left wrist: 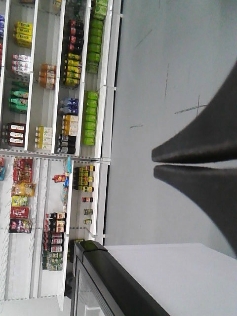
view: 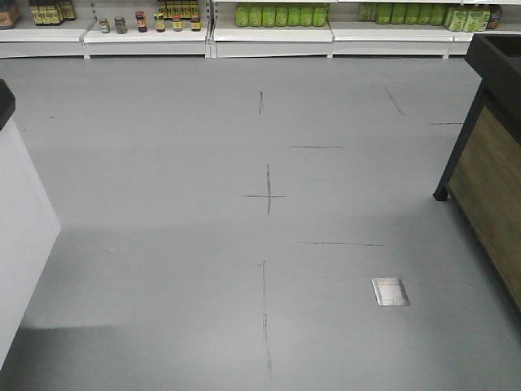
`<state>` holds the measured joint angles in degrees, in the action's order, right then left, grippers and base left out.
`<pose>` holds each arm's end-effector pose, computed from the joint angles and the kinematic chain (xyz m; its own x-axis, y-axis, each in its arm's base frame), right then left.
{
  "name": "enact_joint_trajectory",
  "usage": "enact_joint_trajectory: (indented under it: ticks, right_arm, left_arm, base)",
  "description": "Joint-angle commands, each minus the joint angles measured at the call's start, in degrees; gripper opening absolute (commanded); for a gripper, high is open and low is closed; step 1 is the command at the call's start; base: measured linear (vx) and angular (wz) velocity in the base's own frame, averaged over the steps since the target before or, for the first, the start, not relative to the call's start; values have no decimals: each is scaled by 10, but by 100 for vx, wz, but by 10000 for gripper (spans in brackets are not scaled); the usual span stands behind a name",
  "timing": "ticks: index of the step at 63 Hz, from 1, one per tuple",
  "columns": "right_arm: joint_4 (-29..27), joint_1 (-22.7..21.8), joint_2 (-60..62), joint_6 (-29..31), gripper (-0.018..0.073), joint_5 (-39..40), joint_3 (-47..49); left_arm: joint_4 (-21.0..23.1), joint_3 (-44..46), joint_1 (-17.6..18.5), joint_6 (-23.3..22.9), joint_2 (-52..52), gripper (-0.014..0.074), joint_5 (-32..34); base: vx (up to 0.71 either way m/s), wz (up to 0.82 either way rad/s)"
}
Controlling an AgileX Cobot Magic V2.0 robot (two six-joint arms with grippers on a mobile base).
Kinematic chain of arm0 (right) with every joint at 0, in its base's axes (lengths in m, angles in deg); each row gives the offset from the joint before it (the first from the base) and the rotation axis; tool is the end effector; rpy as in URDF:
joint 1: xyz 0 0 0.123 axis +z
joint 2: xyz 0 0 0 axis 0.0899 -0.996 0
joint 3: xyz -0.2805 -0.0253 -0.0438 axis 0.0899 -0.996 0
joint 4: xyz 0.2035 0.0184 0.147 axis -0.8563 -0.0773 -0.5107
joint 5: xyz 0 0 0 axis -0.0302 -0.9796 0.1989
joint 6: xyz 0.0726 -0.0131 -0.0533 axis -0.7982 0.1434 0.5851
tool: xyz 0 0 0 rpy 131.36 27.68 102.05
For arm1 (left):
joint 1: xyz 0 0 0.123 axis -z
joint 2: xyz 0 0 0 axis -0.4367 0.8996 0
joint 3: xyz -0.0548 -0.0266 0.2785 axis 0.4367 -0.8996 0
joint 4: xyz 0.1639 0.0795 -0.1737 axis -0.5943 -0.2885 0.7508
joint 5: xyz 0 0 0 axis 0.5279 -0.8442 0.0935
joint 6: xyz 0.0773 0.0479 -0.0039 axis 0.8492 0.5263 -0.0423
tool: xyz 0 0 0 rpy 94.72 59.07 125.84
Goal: Pick three apples into basket with both arms
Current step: 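Drive the base forward across the floor toward the fruit tables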
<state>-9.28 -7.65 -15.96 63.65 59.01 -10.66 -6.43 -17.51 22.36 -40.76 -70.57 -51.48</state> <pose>0.0563 -0.0035 0.1903 -0.0845 0.0309 -0.9959 0.0571 0.9980 0.0261 0.0563 0.0032 0.1985 -0.0034 -0.1092 -0.9940 -0.0597 0.9923 -0.1088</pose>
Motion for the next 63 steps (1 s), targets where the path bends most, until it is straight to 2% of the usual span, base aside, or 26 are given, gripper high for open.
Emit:
enact_joint_trajectory:
  ticks: [1,63]
  right_arm:
    - [6,-3,8,0,-5,44,-8]
    - [6,-3,8,0,-5,45,-8]
  left_arm:
    - [1,-5,-1,-4,-9,-6,39]
    - [1,-5,-1,-4,-9,-6,39]
  base:
    - [16,-7]
    - [17,-10]
